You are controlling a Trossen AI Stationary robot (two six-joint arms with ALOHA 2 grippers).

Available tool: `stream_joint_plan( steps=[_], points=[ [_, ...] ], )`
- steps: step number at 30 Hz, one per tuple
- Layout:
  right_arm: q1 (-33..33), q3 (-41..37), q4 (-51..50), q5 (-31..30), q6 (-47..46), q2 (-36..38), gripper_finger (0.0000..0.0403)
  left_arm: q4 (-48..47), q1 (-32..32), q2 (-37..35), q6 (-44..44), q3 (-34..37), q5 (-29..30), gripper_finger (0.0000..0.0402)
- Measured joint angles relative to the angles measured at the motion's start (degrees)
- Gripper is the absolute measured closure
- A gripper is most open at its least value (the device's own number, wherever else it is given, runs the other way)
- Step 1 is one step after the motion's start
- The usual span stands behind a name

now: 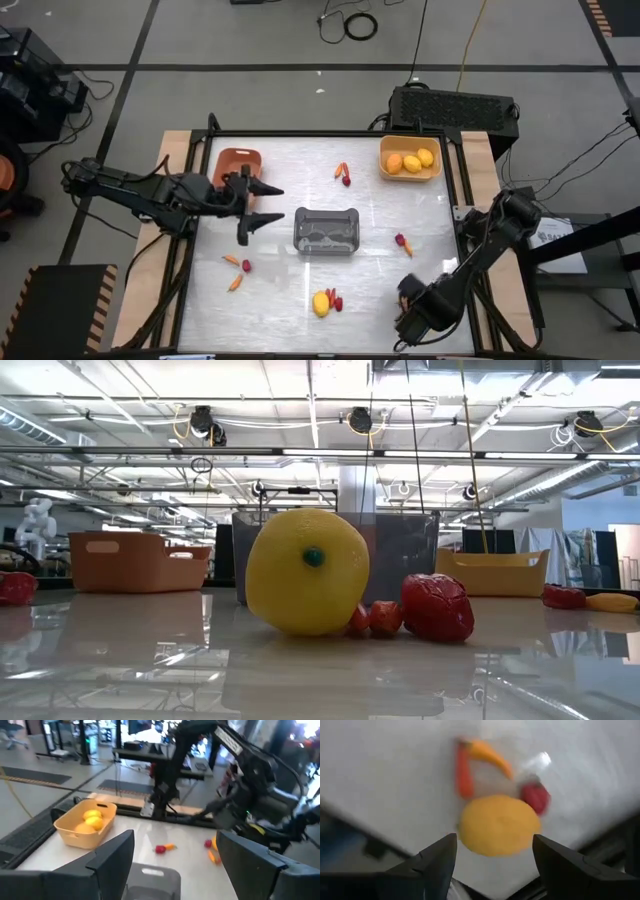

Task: Sort produce into baskets
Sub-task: Put the yellow lemon into the yellow bin

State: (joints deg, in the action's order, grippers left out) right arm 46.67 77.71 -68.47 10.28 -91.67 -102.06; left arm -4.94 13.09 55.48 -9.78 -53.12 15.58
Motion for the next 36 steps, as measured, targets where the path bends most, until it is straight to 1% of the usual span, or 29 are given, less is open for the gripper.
stream_joint_plan(
  steps=[2,5,11,15,18,21,24,30,36],
  points=[
    [-0.44,0.00,0.96,0.00,10.60,0.00,0.0150,1.30,-0.36,0.00,-0.39,0.00,1.28,0.0114],
    [-0.91,0.00,1.53,0.39,26.51,0.00,0.0150,2.60,-1.24,0.00,-2.10,-0.02,1.72,0.0114],
    [-0.69,0.00,-1.65,0.60,57.04,0.00,0.0150,2.83,-1.84,0.00,-6.28,-0.02,1.92,0.0114],
    [0.76,0.00,-2.92,0.57,76.68,0.00,0.0150,2.79,-1.82,0.00,-6.47,-0.02,1.91,0.0114],
    [2.14,0.00,-2.69,0.57,86.00,0.00,0.0150,2.85,-1.82,0.00,-6.50,-0.02,3.09,0.0114],
    [3.36,0.00,-2.37,0.57,89.86,0.00,0.0150,2.84,-1.82,0.00,-6.54,-0.02,4.28,0.0114],
    [4.23,0.00,-1.38,0.57,89.97,0.00,0.0150,2.81,-1.82,0.00,-6.54,-0.02,4.45,0.0114],
    [4.45,-2.13,3.82,0.56,83.10,-0.22,0.0148,2.91,-1.82,1.20,-6.51,-0.02,4.68,0.0114],
    [4.36,-2.36,3.81,-0.15,80.40,-0.28,0.0137,2.96,-1.82,3.73,-6.52,-0.02,4.71,0.0114]
  ],
)
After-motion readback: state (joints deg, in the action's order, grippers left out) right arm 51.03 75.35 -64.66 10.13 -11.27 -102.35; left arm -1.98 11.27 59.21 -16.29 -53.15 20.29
